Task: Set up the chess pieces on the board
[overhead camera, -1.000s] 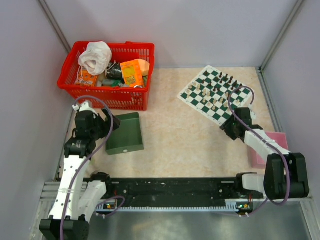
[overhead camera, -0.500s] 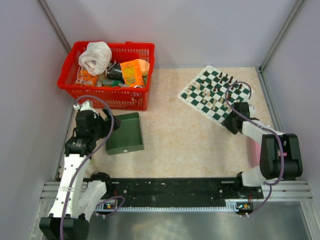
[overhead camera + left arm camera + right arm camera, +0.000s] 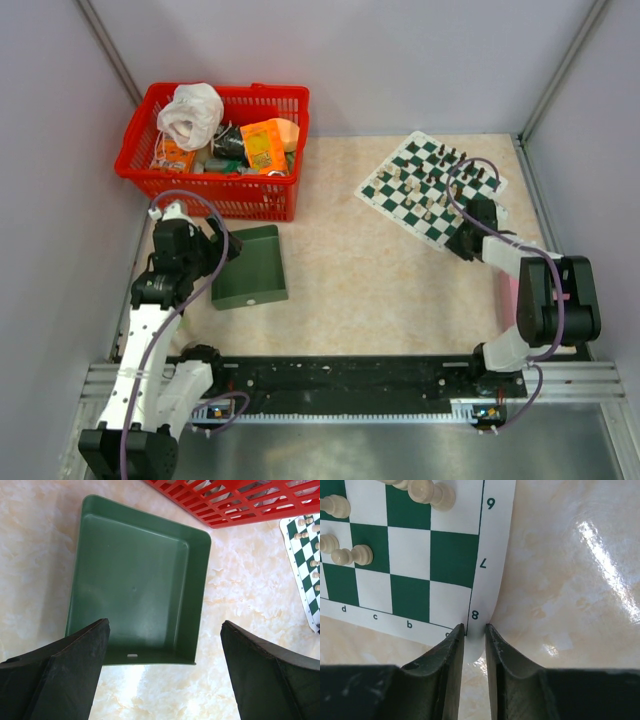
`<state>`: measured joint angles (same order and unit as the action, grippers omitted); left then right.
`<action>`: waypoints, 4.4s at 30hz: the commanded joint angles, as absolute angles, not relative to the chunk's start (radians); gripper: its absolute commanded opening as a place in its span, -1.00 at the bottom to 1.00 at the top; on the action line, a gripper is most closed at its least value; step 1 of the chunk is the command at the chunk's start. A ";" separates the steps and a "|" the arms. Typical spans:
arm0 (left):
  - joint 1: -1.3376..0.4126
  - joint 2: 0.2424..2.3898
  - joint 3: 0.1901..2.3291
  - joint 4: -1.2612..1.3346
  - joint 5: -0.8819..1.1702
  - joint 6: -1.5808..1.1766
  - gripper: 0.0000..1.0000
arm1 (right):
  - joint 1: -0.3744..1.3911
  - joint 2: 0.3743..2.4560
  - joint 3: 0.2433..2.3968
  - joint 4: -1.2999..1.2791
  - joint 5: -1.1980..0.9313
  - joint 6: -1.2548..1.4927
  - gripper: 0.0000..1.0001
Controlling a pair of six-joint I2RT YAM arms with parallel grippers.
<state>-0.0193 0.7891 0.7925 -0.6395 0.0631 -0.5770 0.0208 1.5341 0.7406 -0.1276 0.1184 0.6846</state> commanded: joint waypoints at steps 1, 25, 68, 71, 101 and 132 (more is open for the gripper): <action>-0.015 0.799 0.792 -0.609 0.060 -0.572 0.95 | 0.009 1.552 0.747 -0.138 0.114 0.658 -0.59; -0.017 0.767 0.775 -0.607 0.072 -0.555 0.94 | 0.040 1.407 0.643 -0.158 0.003 0.624 -1.00; -0.633 1.366 1.178 -0.382 -0.140 -0.488 0.71 | 0.196 1.109 0.374 -0.218 -0.057 0.716 -1.00; -0.652 1.512 1.282 -0.374 -0.150 -0.474 0.61 | 0.195 1.104 0.382 -0.224 -0.061 0.709 -1.00; -0.637 2.167 1.698 -0.278 -0.146 -0.505 0.08 | 0.196 1.065 0.399 -0.255 -0.086 0.690 -1.00; -0.612 2.261 1.713 -0.256 -0.081 -0.517 -0.29 | 0.196 1.071 0.391 -0.236 -0.100 0.684 -1.00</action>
<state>-0.6151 2.2349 1.6848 -0.2798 -0.0971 -0.4995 0.1871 1.0801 0.3866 -0.2325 -0.0792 0.6987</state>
